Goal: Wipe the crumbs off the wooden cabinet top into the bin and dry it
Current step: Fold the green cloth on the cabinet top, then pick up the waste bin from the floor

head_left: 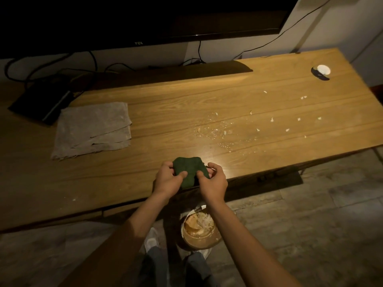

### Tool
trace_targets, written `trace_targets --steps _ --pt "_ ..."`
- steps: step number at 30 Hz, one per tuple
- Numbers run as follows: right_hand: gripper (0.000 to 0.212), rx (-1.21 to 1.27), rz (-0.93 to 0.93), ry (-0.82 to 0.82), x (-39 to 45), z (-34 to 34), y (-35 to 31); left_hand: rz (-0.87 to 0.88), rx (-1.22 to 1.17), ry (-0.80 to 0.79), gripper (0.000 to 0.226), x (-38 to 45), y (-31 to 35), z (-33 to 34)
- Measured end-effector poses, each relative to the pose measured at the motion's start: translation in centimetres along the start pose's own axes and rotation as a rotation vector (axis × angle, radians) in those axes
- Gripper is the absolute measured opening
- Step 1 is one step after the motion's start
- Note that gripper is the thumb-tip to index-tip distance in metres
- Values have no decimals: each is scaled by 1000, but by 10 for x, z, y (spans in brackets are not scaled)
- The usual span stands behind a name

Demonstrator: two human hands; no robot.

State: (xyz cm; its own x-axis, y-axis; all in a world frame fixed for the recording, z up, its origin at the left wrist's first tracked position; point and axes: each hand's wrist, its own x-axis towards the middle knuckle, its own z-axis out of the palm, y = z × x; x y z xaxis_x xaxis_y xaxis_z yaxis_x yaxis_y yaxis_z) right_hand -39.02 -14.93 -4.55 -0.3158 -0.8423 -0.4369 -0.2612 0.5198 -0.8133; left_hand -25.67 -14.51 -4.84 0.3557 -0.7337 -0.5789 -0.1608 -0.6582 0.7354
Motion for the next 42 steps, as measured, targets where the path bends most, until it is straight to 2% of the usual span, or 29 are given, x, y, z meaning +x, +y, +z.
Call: trace_targets --steps 6,8,12,16,20,24,29,34,37,42 --pt "36 -16 -50 25 28 -48 7 83 -31 -15 41 -8 17 53" --pt "36 -59 -75 2 35 -58 12 94 59 65 41 -10 17 62" --pt "35 -112 -124 -24 39 -61 17 142 273 271 59 -21 9 62" --pt "34 -168 -191 -28 32 -63 23 177 413 333 66 -39 0 54" --pt "35 -287 -372 15 18 -83 48 369 373 336 55 -68 -33 45" --pt "36 -361 -358 42 5 -108 100 441 361 308 51 -102 -95 34" --pt "62 -550 -91 -170 -14 -126 168 199 370 114 69 -131 -183 35" --pt "66 -568 24 -265 -34 -135 238 11 392 -11 76 -143 -272 53" --pt "61 -601 45 -298 -40 -138 281 -102 344 -29 72 -150 -319 74" --pt "51 -630 145 -371 -29 -144 346 -352 8 -33 48 -158 -380 129"
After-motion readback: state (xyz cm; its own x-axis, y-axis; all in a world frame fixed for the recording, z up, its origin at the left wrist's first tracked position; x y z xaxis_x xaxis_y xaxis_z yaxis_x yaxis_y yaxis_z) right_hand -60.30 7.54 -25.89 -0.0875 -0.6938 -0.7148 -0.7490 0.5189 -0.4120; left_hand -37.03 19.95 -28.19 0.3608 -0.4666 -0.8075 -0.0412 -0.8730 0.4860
